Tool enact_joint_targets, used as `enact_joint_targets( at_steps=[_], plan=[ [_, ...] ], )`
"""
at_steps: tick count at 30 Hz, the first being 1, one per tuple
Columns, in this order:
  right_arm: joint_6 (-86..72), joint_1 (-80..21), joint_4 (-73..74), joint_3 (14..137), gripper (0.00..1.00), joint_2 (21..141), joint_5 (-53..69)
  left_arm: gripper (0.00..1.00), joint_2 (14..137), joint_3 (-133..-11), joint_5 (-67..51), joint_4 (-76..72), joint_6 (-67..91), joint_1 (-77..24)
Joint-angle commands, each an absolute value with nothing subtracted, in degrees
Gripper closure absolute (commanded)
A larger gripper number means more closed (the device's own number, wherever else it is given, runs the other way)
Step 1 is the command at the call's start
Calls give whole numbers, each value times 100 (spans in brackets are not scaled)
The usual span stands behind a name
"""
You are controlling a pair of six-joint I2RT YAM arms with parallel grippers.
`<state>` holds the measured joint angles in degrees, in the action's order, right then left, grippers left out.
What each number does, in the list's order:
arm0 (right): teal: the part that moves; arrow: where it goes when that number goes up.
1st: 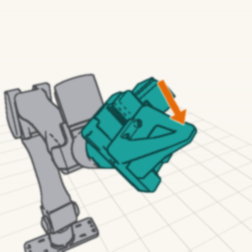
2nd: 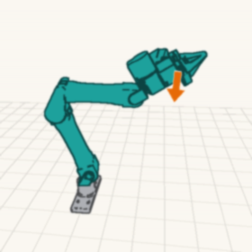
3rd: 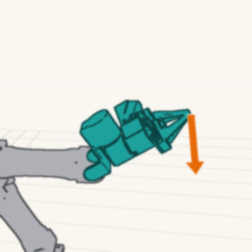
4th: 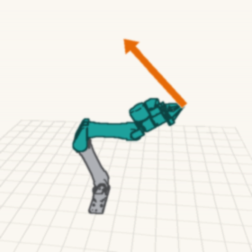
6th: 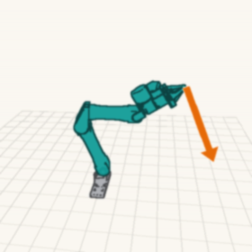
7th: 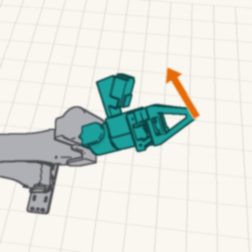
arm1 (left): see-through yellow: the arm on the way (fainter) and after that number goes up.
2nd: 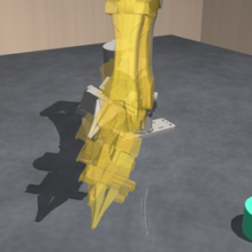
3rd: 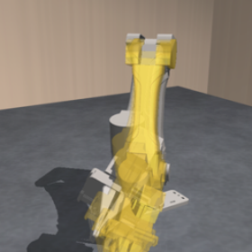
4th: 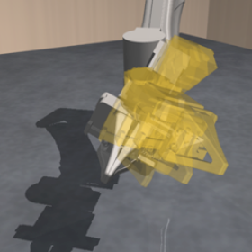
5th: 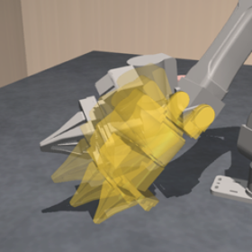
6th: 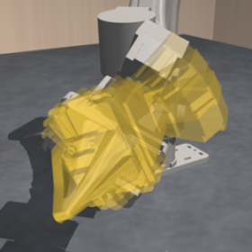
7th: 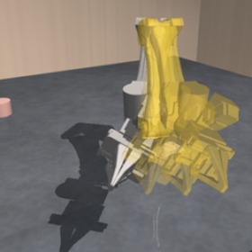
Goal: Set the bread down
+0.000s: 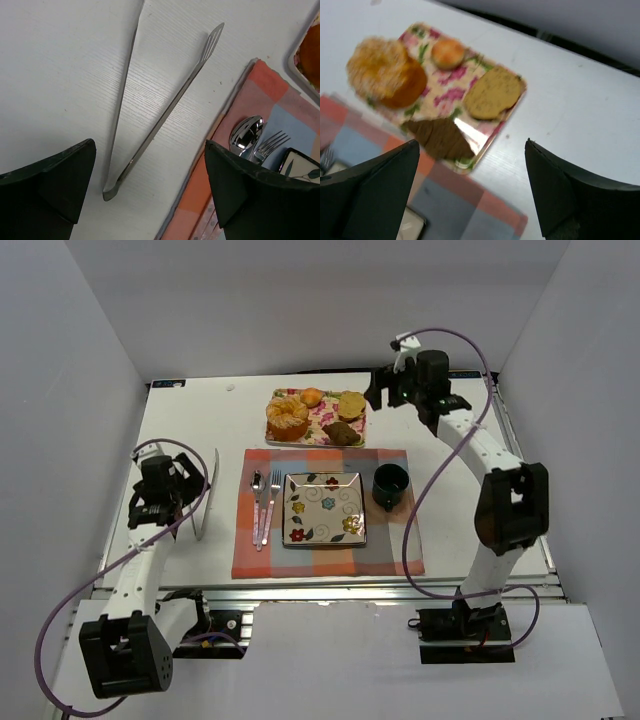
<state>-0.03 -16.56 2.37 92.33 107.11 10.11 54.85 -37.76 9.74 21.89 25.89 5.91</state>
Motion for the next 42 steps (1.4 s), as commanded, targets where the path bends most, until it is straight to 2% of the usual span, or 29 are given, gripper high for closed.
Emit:
enact_joint_targets(
  at_steps=[1, 5, 6, 7, 8, 9, 10, 11, 12, 13, 14, 15, 16, 17, 19, 25, 27, 34, 42],
  plan=[
    [807, -1565, -524, 8238, 11, 9995, 2180, 2, 5598, -3999, 704, 2083, 2391, 615],
    [2071, -1503, 313, 7796, 11, 9633, 4521, 4, 5651, -3946, 598, 1960, 2373, 615],
    [2596, -1512, 569, 7813, 17, 9615, 5101, 6, 5677, -3929, 606, 1943, 2390, 607],
    [2706, -1512, 928, 7805, 40, 9676, 5507, 37, 5721, -3877, 546, 1916, 2382, 615],
    [2707, -1512, 932, 7805, 55, 9677, 5633, 38, 5774, -3876, 545, 1916, 2382, 615],
    [2733, -1512, 1036, 7822, 68, 9694, 5729, 86, 5827, -3859, 545, 1942, 2373, 615],
    [2759, -1512, 1185, 7822, 77, 9729, 5817, 100, 5897, -3876, 615, 2021, 2364, 615],
    [2812, -1512, 1274, 7822, 78, 9738, 5914, 100, 5976, -3885, 615, 2091, 2321, 615],
    [2830, -1512, 1335, 7814, 72, 9738, 5959, 100, 6124, -3885, 589, 2179, 2277, 607],
    [2839, -1520, 1388, 7787, 60, 9721, 5994, 100, 6187, -3876, 545, 2214, 2189, 615],
    [2848, -1521, 1406, 7726, 34, 9703, 6038, 91, 6266, -3867, 484, 2232, 2101, 615],
    [2909, -1521, 1424, 7699, 25, 9686, 6055, 74, 6441, -3885, 414, 2276, 2040, 615],
    [2979, -1512, 1502, 7673, 17, 9651, 6056, 42, 6547, -3928, 352, 2311, 1969, 607],
    [3049, -1520, 1538, 7612, 11, 9633, 6047, 31, 6635, -3955, 378, 2320, 1951, 589],
    [3103, -1512, 1538, 7550, 11, 9598, 6047, 18, 6846, -4007, 518, 2268, 1838, 510],
    [3033, -1512, 1494, 7365, 11, 9536, 6021, 8, 7618, -4262, 817, 2276, 1416, 405],
    [3006, -1512, 1459, 7348, 11, 9545, 6012, 2, 7830, -4368, 818, 2277, 1293, 378],
    [2953, -1512, 1424, 7348, 11, 9545, 5950, 3, 8279, -4228, 624, 1715, 923, 352],
    [2874, -1477, 1389, 7330, 11, 9554, 5933, 14, 8551, -4043, 501, 1319, 905, 352]
  ],
)
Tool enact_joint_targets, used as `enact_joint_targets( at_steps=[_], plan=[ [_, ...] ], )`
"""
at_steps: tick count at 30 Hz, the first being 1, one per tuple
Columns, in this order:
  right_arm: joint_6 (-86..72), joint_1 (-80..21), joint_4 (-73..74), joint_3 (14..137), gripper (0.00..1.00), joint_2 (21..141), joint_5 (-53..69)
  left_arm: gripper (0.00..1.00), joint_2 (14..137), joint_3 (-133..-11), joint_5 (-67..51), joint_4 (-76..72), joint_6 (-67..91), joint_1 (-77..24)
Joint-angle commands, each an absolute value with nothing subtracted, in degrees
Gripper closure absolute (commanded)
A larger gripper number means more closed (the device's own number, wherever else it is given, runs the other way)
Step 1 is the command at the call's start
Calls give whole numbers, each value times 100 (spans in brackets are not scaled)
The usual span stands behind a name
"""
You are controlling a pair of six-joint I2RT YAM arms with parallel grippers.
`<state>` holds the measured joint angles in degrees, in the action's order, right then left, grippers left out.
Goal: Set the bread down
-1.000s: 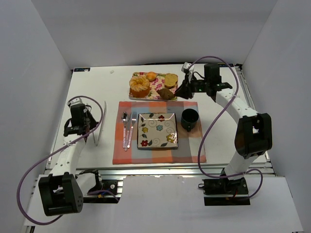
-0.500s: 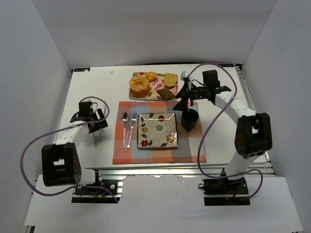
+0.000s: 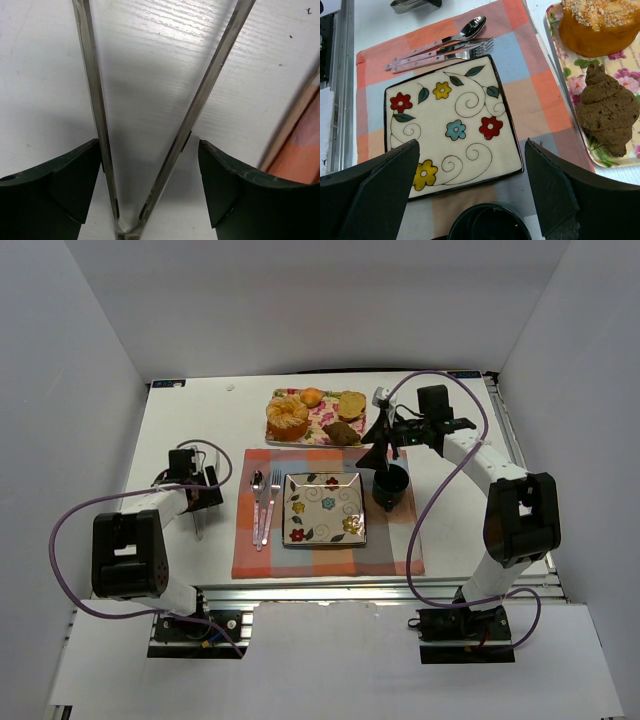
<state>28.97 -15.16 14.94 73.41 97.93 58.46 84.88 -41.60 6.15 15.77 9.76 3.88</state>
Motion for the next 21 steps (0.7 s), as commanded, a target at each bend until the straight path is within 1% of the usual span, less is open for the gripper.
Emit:
enact_joint_targets(
  at_steps=[1, 3, 6, 9, 10, 12, 13, 15, 16, 17, 18, 20, 21],
  plan=[
    [2857, -1459, 1380, 7339, 11, 9562, 5924, 15, 8569, -3999, 510, 1257, 923, 352],
    [2856, -1450, 1380, 7348, 11, 9563, 5924, 18, 8569, -3850, 518, 1204, 958, 352],
    [2856, -1406, 1380, 7365, 11, 9580, 5933, 20, 8508, -3666, 536, 1108, 1002, 360],
    [2839, -1380, 1371, 7383, 11, 9606, 5950, 26, 8455, -3569, 510, 1046, 1055, 369],
    [2830, -1389, 1362, 7383, 11, 9606, 5950, 35, 8455, -3560, 492, 1028, 1063, 369],
    [2813, -1371, 1354, 7400, 11, 9624, 5968, 40, 8438, -3577, 475, 1046, 1116, 369],
    [2804, -1362, 1354, 7409, 11, 9624, 5976, 53, 8420, -3603, 422, 1046, 1142, 369],
    [2786, -1354, 1327, 7427, 11, 9624, 5977, 59, 8376, -3673, 370, 1116, 1221, 369],
    [2777, -1345, 1336, 7427, 11, 9633, 5985, 63, 8289, -3752, 334, 1134, 1256, 369],
    [2769, -1345, 1327, 7435, 11, 9642, 5985, 71, 8227, -3796, 282, 1177, 1335, 378],
    [2769, -1336, 1327, 7444, 11, 9633, 5985, 74, 8157, -3849, 229, 1204, 1397, 369],
    [2760, -1310, 1327, 7453, 11, 9624, 5985, 75, 7867, -4077, 10, 1239, 1659, 378],
    [2751, -1301, 1336, 7462, 11, 9624, 5994, 74, 7779, -4183, -217, 1300, 1783, 369]
  ],
)
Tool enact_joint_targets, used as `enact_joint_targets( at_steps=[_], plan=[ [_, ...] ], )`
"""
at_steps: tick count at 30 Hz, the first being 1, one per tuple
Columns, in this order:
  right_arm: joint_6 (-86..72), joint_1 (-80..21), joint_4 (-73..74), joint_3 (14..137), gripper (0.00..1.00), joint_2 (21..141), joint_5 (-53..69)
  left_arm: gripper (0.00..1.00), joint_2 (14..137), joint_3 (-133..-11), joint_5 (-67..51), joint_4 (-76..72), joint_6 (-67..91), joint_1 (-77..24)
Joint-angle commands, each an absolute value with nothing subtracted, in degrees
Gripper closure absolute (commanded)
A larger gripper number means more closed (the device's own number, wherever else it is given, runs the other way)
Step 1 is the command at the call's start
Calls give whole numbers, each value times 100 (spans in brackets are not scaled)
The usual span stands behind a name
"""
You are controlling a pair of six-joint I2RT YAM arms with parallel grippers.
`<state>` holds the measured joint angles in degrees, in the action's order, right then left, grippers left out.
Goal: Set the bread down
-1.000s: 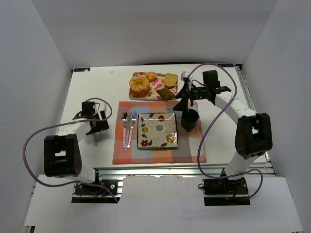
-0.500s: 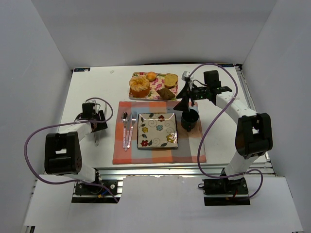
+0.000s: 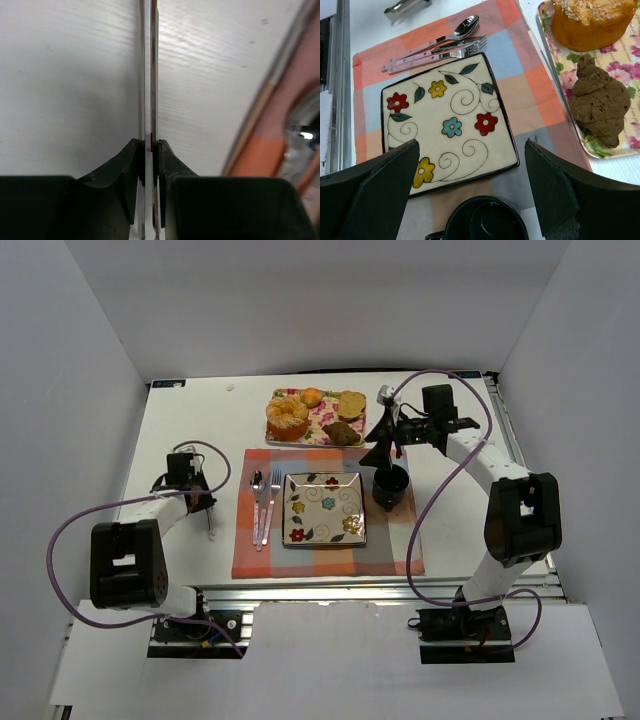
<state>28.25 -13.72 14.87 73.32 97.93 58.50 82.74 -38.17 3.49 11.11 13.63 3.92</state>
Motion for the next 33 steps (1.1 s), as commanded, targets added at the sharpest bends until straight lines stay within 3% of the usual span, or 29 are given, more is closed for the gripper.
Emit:
enact_joint_targets(
  at_steps=[1, 7, 17, 22, 33],
  plan=[
    [2751, -1275, 1336, 7462, 11, 9624, 5994, 72, 7700, -4314, -342, 1344, 1915, 369],
    [2725, -1169, 1354, 7497, 11, 9615, 6012, 62, 7628, -5562, -1545, 740, 3734, 150],
    [2672, -1011, 1310, 7374, 11, 9510, 6064, 48, 9473, -7952, -2337, 106, 5280, -984],
    [2646, -932, 1248, 7286, 11, 9483, 6091, 48, 10203, -8621, -2373, -220, 5748, -1248],
    [2531, -747, 1081, 7102, 11, 9413, 6187, 49, 11785, -10705, -2223, 1688, 5756, -1318]
  ],
)
